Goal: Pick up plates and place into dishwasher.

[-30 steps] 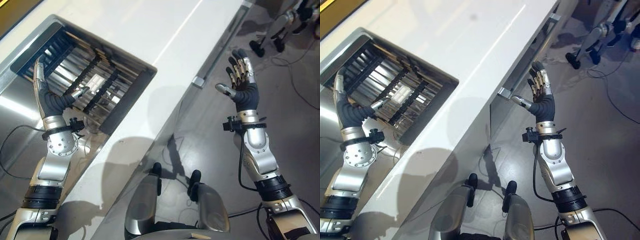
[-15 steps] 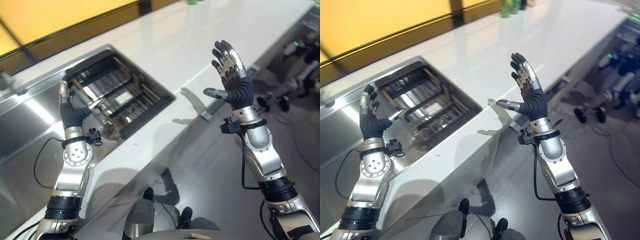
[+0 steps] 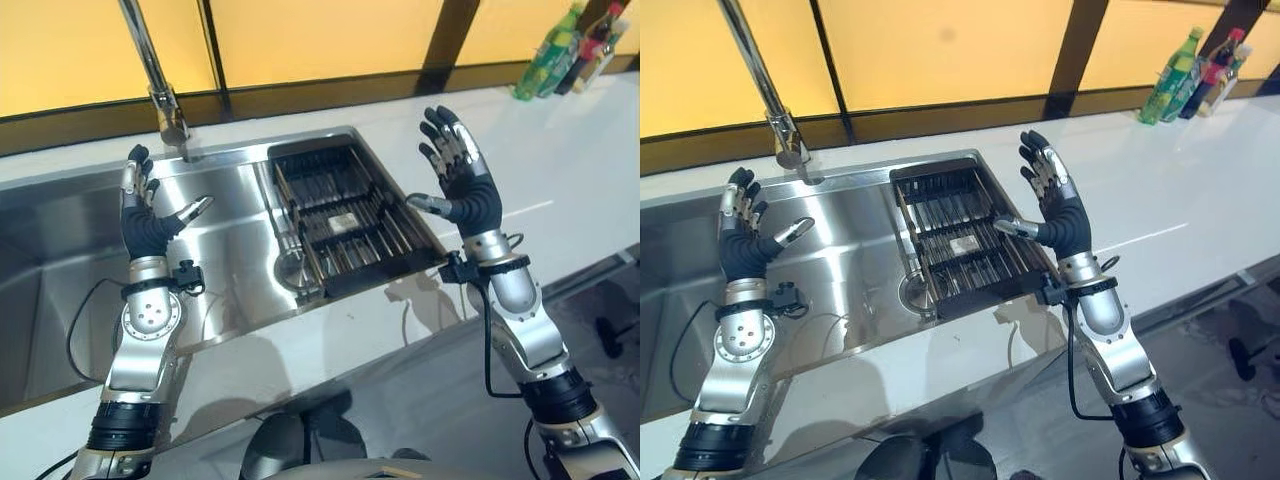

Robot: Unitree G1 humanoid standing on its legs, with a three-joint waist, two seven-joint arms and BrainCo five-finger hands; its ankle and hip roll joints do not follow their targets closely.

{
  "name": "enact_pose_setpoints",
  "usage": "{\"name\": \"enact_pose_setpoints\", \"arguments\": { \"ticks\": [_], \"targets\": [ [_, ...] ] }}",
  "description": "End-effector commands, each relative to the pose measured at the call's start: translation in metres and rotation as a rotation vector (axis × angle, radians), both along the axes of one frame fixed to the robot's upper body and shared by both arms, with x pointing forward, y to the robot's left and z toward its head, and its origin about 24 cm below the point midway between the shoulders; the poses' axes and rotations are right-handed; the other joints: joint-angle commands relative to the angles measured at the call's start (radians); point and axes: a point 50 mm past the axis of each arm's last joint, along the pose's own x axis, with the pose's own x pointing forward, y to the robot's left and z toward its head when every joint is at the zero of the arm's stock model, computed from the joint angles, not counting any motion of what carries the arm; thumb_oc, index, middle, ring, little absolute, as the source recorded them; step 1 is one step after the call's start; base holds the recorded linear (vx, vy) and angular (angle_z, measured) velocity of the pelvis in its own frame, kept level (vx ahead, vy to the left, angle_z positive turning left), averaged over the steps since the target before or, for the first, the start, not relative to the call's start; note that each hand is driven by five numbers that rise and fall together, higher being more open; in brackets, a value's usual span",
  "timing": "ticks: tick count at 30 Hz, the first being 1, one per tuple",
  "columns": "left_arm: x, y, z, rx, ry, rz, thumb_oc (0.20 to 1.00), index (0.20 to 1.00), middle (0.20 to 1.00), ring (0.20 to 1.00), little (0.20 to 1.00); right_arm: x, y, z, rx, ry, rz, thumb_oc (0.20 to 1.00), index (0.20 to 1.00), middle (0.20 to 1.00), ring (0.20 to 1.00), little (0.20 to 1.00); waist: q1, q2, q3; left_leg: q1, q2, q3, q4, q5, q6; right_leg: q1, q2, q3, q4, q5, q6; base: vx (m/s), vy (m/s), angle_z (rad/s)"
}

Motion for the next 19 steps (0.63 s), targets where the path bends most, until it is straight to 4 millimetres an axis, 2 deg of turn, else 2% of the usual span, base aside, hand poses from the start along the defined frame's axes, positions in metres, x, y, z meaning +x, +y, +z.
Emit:
{"name": "enact_pose_setpoints", "arguments": {
  "ticks": [1,2,3,4,6,8,13,19],
  "targets": [
    [0.005,-0.025,0.01,-0.029,-0.086,-0.102,1.0,1.0,1.0,1.0,1.0,-0.004,-0.012,0.018,0.078,-0.119,-0.042,1.0,1.0,1.0,1.0,1.0,-0.045,0.001,-0.057,0.026,-0.001,-0.042,-0.006,-0.023,-0.063,-0.005,-0.031,0.053,-0.344,0.334,0.013,0.13,-0.29,1.04],
    [0.006,-0.029,0.011,-0.03,-0.096,-0.109,1.0,1.0,1.0,1.0,1.0,-0.003,-0.013,0.017,0.082,-0.119,-0.043,1.0,1.0,1.0,1.0,1.0,-0.063,0.007,-0.057,0.041,0.005,-0.06,-0.02,-0.033,-0.065,-0.011,-0.035,0.08,-0.377,0.348,0.02,0.1,-0.329,0.91],
    [0.006,-0.037,0.012,-0.031,-0.11,-0.131,1.0,1.0,1.0,1.0,1.0,-0.004,-0.015,0.016,0.093,-0.118,-0.054,1.0,1.0,1.0,1.0,1.0,-0.084,0.013,-0.048,0.052,0.015,-0.082,-0.029,-0.043,-0.059,-0.035,-0.001,0.157,-0.328,0.353,0.025,0.06,-0.185,0.94],
    [0.005,-0.041,0.011,-0.042,-0.117,-0.136,1.0,1.0,1.0,1.0,1.0,-0.003,-0.016,0.016,0.099,-0.107,-0.052,1.0,1.0,1.0,1.0,1.0,-0.082,0.014,-0.047,0.057,0.02,-0.092,-0.034,-0.043,-0.06,-0.028,0.007,0.141,-0.356,0.318,0.023,0.04,-0.136,1.06],
    [0.005,-0.045,0.009,-0.061,-0.118,-0.144,1.0,1.0,1.0,1.0,1.0,0.001,-0.018,0.017,0.104,-0.086,-0.053,1.0,1.0,1.0,1.0,1.0,-0.07,0.009,-0.053,0.07,0.028,-0.095,-0.054,-0.033,-0.073,0.016,-0.01,0.083,-0.428,0.319,0.019,0.02,-0.091,0.78],
    [0.007,-0.052,0.007,-0.087,-0.099,-0.168,1.0,1.0,1.0,1.0,1.0,0.008,-0.017,0.017,0.112,-0.049,-0.05,1.0,1.0,1.0,1.0,1.0,-0.065,0.007,-0.073,0.075,0.035,-0.106,-0.083,-0.008,-0.084,0.045,-0.006,0.099,-0.484,0.333,0.015,0.03,-0.082,0.51],
    [0.001,-0.049,-0.001,-0.129,-0.06,-0.171,1.0,1.0,1.0,1.0,1.0,0.004,-0.012,0.012,0.107,-0.004,-0.017,1.0,1.0,1.0,1.0,1.0,-0.056,0.014,-0.106,0.112,0.064,-0.084,-0.147,0.01,-0.103,0.091,-0.02,0.054,-0.554,0.344,0.018,0.06,-0.039,0.1],
    [-0.002,-0.046,-0.001,-0.149,-0.072,-0.152,1.0,1.0,1.0,1.0,1.0,0.003,-0.004,0.008,0.107,0.024,0.021,1.0,1.0,1.0,1.0,1.0,-0.053,0.019,-0.123,0.125,0.09,-0.062,-0.174,0.018,-0.115,0.106,-0.021,0.022,-0.568,0.337,0.017,0.02,-0.022,-0.04]
  ]
}}
